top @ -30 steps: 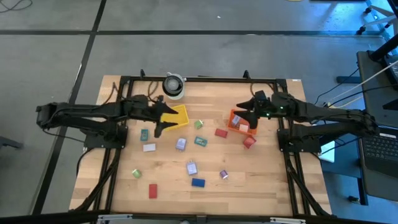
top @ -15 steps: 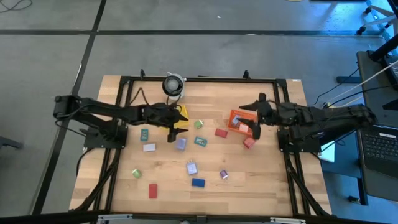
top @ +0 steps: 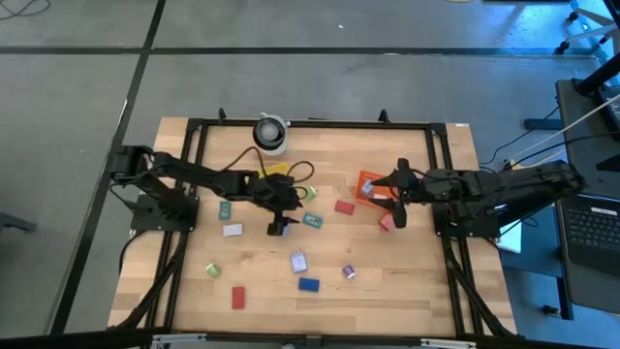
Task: Pick & Place Office items
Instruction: Put the right light blue digital clock into the yellow bin
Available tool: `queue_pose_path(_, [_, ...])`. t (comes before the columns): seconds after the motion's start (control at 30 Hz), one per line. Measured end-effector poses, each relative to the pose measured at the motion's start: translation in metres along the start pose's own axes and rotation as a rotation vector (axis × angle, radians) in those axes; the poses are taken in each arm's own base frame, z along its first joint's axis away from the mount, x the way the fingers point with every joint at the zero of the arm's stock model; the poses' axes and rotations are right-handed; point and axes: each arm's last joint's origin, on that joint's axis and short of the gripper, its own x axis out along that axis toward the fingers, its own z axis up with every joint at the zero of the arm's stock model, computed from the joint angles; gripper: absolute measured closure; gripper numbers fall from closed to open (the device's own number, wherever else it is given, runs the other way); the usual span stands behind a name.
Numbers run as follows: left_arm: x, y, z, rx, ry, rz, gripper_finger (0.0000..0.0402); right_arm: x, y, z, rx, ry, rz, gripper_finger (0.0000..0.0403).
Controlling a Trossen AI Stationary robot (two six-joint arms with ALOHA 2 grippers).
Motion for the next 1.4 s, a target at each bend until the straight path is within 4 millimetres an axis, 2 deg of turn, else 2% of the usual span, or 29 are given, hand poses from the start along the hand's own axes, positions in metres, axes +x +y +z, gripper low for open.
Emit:
queue_pose_path(0.37, [0.033,-0.005,0.004,0.125,0.072,-0.009,0.0159,0.002,0.001,-0.001,0.026,0.005,0.035,0.0158])
queue_pose_path(0.83, [0.064,0.0,0.007,0.176,0.201,-0.012,0.0159,0.0,0.01,-0.003,0.004,0.009,0.083,0.0181])
queue_pose_path(1.1, [0.078,0.004,0.006,0.176,0.262,-0.011,0.0159,-0.002,0.015,-0.004,-0.013,0.011,0.112,0.0181])
queue_pose_path(1.4, [0.079,0.011,0.007,0.154,0.254,0.004,0.0159,-0.003,0.018,-0.004,-0.029,0.008,0.131,0.0181])
